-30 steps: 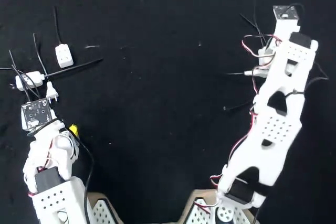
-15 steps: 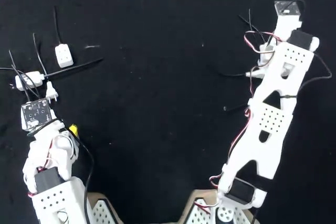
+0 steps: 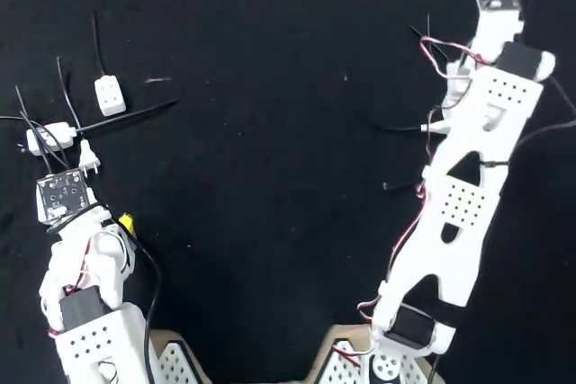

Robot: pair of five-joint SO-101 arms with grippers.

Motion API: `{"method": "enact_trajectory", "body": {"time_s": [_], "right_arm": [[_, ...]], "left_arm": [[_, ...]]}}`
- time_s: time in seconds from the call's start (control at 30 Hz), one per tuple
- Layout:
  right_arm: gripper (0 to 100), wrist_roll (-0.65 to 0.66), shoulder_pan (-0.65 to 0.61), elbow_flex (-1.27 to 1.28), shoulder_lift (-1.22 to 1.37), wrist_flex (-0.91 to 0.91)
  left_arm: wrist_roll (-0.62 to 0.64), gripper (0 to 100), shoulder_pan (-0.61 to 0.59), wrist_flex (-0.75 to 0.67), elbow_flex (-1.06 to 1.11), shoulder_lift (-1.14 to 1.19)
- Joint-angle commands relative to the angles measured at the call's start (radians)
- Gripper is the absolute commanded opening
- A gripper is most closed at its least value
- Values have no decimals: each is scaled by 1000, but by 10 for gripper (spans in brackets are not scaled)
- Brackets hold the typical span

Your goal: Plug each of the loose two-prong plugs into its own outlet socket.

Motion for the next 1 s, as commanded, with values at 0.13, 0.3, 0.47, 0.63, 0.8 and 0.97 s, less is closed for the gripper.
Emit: {"method": "enact_trajectory", "body": {"time_s": [0.13, 0.3, 0.47, 0.63, 0.8, 0.97], "right_arm": [[240, -173, -137, 348, -377, 34], [240, -213, -328, 733, -693, 32], [241, -212, -571, 1059, -978, 3], [241, -216, -718, 1472, -1201, -227], [241, -219, -787, 1933, -1316, -664], [243, -308, -813, 2295, -1377, -1100]], "left_arm": [[5, 216, 41, -21, -41, -8], [5, 216, 41, -21, -41, -8], [5, 216, 36, -21, -41, -8], [5, 216, 39, -21, -41, -8], [5, 216, 39, -21, -41, -8], [3, 216, 39, -21, -41, -8]]}}
